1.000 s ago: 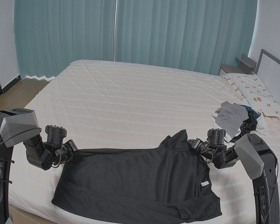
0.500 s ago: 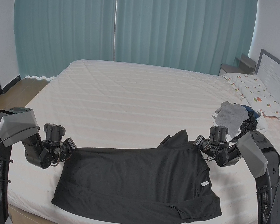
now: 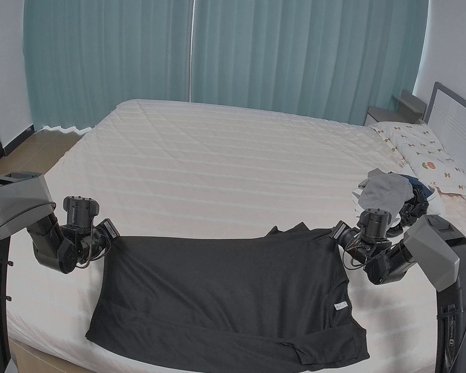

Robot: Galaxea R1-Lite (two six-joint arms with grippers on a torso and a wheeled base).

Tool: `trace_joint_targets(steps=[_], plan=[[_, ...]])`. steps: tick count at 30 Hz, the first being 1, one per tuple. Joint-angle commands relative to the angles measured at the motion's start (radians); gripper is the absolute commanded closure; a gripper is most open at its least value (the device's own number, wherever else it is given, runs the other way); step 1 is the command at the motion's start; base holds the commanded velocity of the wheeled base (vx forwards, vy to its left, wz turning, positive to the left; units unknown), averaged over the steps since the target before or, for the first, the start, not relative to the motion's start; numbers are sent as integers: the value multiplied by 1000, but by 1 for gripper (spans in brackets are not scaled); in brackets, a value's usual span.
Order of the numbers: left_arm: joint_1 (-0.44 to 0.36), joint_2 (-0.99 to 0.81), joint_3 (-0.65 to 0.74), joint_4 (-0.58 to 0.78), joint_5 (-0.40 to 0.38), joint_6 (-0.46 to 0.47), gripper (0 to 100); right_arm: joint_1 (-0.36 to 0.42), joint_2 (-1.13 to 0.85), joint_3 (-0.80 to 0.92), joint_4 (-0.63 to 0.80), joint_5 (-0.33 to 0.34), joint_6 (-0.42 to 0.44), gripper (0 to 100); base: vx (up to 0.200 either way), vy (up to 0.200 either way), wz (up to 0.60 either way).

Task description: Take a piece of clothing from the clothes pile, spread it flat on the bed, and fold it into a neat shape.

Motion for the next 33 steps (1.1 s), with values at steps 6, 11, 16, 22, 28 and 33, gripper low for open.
trace_joint_targets(steps=[6, 11, 16, 22, 28, 33], plan=[[20, -29, 13, -2, -1, 6, 100, -8, -99, 155, -80, 3, 13, 100, 0, 0, 0], [17, -43, 52, -9, -42, 14, 100, 2, -105, 296, -191, 29, 13, 100, 0, 0, 0], [17, -76, 74, -25, -53, 22, 100, -5, -109, 392, -304, 59, 21, 100, 0, 0, 0], [14, -70, 102, -49, -55, 83, 100, -11, -109, 447, -376, 65, 21, 100, 0, 0, 0], [15, -79, 100, -98, -52, 88, 100, -24, -142, 415, -430, 57, 21, 100, 0, 0, 0], [14, -79, 102, -98, -58, 97, 100, -38, -137, 408, -428, 60, 21, 100, 0, 0, 0]])
